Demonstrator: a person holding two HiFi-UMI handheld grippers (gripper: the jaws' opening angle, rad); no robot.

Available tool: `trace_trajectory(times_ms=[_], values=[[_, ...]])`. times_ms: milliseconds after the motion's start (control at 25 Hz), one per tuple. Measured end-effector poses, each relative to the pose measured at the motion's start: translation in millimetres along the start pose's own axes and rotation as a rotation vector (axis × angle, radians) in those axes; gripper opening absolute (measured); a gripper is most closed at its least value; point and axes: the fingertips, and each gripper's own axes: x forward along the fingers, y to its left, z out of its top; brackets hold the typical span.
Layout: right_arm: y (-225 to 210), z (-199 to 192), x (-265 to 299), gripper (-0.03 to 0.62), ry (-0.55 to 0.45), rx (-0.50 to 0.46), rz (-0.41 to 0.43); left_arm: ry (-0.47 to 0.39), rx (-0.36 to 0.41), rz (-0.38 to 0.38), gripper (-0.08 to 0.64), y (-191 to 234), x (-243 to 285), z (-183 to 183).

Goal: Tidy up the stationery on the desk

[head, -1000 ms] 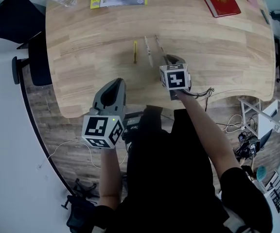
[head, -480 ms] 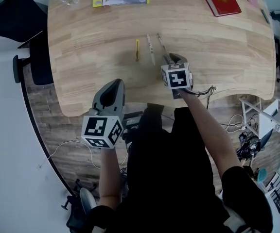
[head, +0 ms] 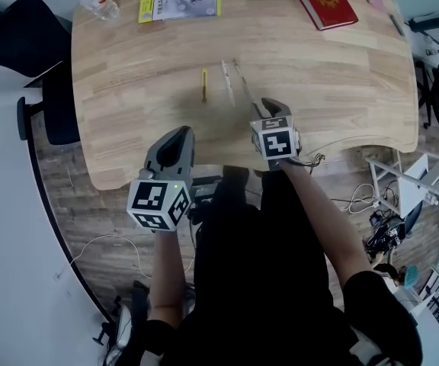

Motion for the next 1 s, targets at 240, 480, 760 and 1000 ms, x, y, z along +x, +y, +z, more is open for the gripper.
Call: trace_trajectory(times_ms=[240,480,760,1000], values=[[0.3,0.6,-43.9,0.12,-0.059,-0.022,0.027,-0.019,0.039,-0.005,0.043,-24.9,-9.4,6.7],[-6.7,-2.5,-92.3,0.115,-0.102,-0.1,0.06,-0.027,0.054,-0.005,0.043,-62.6,-16.7,13.6],[-18.4,-6.5,-165.6,0.039,-0.206,-0.084,0.109,-0.074,0.064,-0.026,0.043,-116.2,-41.6,27.1],[-14.5,-9.4,-235.4,0.021,-0.39,-0.057,0.235,-0.125,0.053,-0.028,0.043,-152.0,-77.1,23.1]])
